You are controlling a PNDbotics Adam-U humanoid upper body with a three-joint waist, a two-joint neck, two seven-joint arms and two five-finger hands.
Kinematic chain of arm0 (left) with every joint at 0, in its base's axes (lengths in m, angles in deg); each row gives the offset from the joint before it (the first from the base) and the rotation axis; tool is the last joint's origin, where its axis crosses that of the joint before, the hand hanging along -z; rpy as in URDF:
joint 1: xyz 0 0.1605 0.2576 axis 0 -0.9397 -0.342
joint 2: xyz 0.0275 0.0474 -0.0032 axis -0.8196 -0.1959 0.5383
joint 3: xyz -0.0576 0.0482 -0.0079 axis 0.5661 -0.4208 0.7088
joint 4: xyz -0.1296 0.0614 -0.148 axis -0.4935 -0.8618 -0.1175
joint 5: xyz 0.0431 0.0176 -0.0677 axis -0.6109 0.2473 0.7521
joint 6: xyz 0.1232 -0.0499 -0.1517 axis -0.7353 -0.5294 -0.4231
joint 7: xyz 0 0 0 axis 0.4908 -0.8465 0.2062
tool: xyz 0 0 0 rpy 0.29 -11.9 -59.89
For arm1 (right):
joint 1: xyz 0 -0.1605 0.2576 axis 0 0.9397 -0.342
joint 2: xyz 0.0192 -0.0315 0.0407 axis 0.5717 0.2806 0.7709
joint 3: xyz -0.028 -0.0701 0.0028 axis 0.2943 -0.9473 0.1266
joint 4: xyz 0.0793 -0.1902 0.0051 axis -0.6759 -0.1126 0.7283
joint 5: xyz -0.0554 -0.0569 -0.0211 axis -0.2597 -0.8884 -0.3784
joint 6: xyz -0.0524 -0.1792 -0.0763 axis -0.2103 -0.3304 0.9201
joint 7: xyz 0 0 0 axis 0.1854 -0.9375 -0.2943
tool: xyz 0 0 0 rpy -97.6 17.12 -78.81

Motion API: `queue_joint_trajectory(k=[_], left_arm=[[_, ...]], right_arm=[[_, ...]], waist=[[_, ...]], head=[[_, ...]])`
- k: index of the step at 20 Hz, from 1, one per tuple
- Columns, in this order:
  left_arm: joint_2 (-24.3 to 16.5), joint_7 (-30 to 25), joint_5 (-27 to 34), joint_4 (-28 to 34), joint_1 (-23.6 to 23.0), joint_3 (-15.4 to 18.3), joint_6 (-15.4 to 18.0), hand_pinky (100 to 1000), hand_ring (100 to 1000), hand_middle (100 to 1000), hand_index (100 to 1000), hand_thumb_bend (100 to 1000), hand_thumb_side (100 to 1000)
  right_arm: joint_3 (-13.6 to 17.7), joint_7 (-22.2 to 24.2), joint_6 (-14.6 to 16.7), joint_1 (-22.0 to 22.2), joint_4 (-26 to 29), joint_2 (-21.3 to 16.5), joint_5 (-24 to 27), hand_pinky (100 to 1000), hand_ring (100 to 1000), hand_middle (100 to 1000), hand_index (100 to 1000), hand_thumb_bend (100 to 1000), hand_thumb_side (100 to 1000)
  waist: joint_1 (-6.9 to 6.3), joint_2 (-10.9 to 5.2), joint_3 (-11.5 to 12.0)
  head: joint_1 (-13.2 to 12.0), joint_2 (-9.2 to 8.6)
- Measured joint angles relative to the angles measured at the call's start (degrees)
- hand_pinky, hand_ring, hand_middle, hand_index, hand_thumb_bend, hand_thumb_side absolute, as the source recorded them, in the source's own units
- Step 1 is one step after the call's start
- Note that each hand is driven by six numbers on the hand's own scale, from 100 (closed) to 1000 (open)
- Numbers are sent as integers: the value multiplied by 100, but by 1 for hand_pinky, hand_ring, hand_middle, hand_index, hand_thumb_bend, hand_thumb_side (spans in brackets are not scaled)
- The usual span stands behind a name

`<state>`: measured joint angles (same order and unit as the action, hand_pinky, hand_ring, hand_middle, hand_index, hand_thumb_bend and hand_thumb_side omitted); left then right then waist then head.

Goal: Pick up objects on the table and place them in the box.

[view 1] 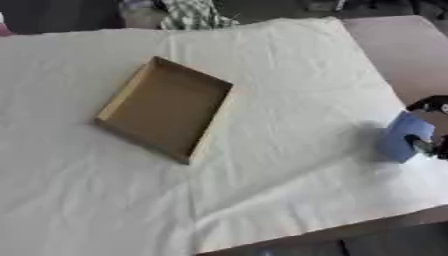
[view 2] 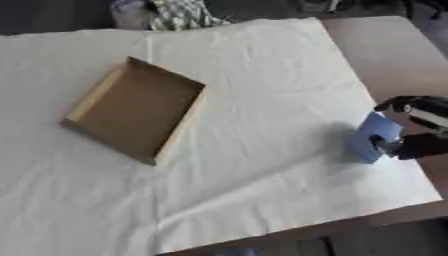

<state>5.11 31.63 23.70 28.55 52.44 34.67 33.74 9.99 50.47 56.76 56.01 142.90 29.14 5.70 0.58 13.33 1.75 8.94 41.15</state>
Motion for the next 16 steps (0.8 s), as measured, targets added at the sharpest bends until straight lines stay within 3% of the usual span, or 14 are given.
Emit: queue_joint_trajectory(k=[13, 16], left_arm=[[5, -17, 31, 0, 17, -32, 7, 598, 676, 540, 696, 376, 641], [5, -17, 31, 0, 17, -32, 7, 598, 676, 539, 696, 375, 641]], right_arm=[[-144, 71, -7, -194, -262, 0, -30, 928, 950, 942, 972, 180, 666], [-145, 74, -11, -199, -300, 0, -53, 922, 939, 895, 965, 179, 666]], waist=[[-14, 29, 47], [-15, 40, 50]], head=[[48, -46], [57, -53]])
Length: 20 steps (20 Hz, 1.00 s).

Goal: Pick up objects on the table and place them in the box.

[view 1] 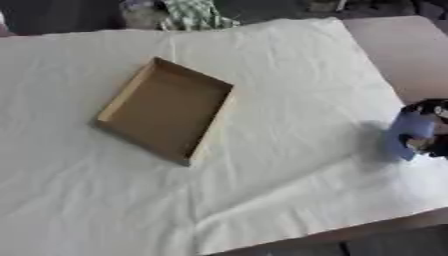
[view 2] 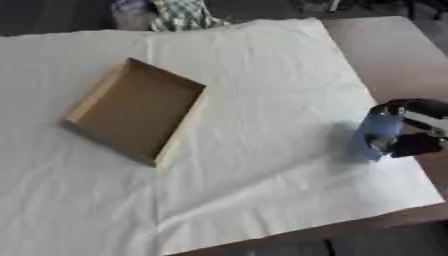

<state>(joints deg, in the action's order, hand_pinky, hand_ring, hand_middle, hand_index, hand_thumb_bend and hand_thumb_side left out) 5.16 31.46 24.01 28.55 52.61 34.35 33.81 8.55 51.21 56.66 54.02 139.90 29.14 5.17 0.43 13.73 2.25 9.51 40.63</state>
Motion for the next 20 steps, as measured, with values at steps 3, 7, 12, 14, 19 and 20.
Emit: queue_joint_trajectory(k=[3, 7, 12, 14, 19, 20], left_arm=[[0, -1, 0, 0, 0, 0, -1, 598, 676, 540, 695, 374, 641], [1, -2, 0, 0, 0, 0, -2, 598, 676, 540, 694, 374, 643], [1, -14, 1, 0, 0, -1, -13, 598, 678, 540, 694, 371, 648], [1, -29, 1, 0, 0, -1, -24, 597, 677, 540, 694, 371, 646], [1, -48, 1, 0, 0, -2, -25, 597, 678, 541, 693, 367, 646], [1, -50, 1, 0, 0, -2, -25, 597, 678, 541, 693, 366, 646]], right_arm=[[0, -7, 5, 2, -3, 0, 0, 910, 918, 854, 961, 183, 663], [1, -60, -3, 7, -8, 0, 3, 906, 915, 859, 973, 179, 684], [28, -186, -37, 27, -7, 6, -4, 914, 928, 879, 982, 182, 697], [36, -216, -49, 59, -7, 10, -22, 912, 925, 878, 986, 190, 708], [30, -201, -28, 54, -74, 10, -65, 867, 831, 787, 980, 199, 667], [25, -203, -21, 50, -89, 10, -66, 826, 749, 726, 974, 198, 629]], waist=[[0, 1, -5], [0, 6, -13], [-1, 13, -34], [-1, 20, -40], [-1, 25, -29], [-1, 25, -28]], head=[[4, 0], [11, -1], [11, -1], [13, -1], [31, -22], [39, -30]])
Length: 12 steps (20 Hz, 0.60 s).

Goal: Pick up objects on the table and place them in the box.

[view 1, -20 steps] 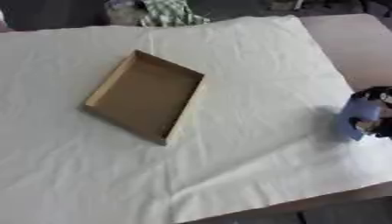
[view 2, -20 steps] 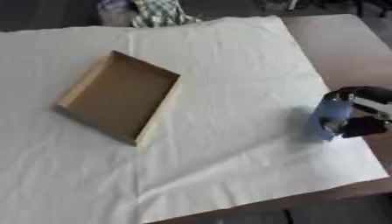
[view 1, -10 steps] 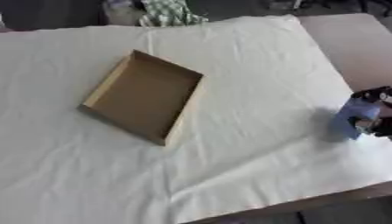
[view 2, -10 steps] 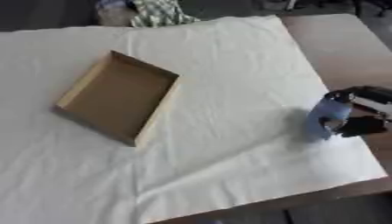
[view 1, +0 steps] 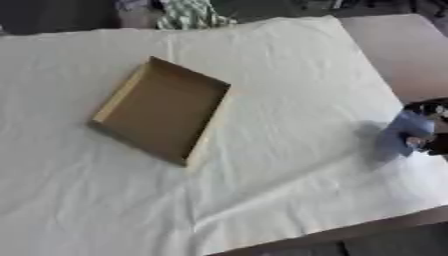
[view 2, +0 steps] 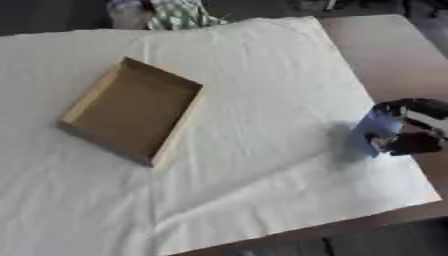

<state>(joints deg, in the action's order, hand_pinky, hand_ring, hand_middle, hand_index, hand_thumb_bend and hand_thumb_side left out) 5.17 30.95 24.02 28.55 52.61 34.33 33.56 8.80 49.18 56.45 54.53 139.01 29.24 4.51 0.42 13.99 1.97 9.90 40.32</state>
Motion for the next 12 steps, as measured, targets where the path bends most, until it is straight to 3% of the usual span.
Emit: queue_joint_trajectory(k=[5, 9, 12], left_arm=[[4, -19, 4, 0, 0, 0, -1, 597, 679, 541, 692, 365, 647], [4, -25, 8, 0, 0, 0, -1, 597, 679, 541, 691, 364, 647], [5, -27, 8, 0, 0, 0, -2, 596, 679, 541, 691, 362, 648]], right_arm=[[-57, -36, 52, -36, -55, 0, 112, 777, 637, 662, 962, 189, 596], [-87, -70, 60, -38, -55, 0, 258, 665, 486, 544, 922, 191, 487], [-104, -186, 17, -37, -13, 0, 324, 618, 424, 488, 879, 214, 430]], waist=[[2, 1, 1], [3, 1, 1], [4, 1, 0]], head=[[26, -16], [31, -16], [31, -16]])
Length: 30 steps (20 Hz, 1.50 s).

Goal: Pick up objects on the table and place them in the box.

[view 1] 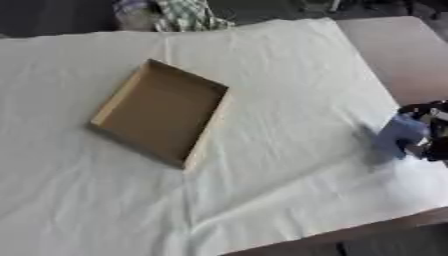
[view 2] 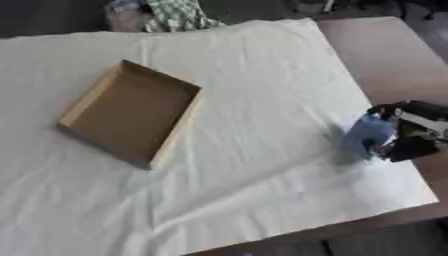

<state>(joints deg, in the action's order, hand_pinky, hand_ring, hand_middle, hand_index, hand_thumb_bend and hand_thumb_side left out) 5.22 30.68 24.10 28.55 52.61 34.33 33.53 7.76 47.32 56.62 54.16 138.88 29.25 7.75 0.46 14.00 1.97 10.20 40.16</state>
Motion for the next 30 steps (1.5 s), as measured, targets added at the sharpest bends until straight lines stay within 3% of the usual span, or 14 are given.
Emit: queue_joint_trajectory(k=[7, 19, 24, 30], left_arm=[[4, -14, 1, 0, 0, 0, -11, 596, 680, 541, 690, 360, 648], [4, -51, 1, 0, 0, -1, -18, 597, 681, 543, 691, 362, 649], [4, -78, 7, 0, 10, -6, -22, 597, 681, 544, 691, 364, 649], [32, -123, 53, 0, 54, -41, -19, 598, 681, 545, 691, 366, 647]], right_arm=[[-61, -339, -140, 49, 256, 5, 3, 578, 365, 454, 738, 237, 324], [155, -618, -313, -145, 1345, -7, -466, 590, 344, 451, 714, 246, 240], [134, -507, -369, -509, 1802, -130, -546, 596, 348, 455, 716, 240, 242], [-169, -219, -195, -1365, 1901, -243, -397, 602, 347, 456, 713, 221, 238]], waist=[[0, 8, 0], [36, 2, 24], [80, -27, 96], [120, -65, 231]], head=[[0, -1], [-114, -1], [-151, -1], [-150, -1]])
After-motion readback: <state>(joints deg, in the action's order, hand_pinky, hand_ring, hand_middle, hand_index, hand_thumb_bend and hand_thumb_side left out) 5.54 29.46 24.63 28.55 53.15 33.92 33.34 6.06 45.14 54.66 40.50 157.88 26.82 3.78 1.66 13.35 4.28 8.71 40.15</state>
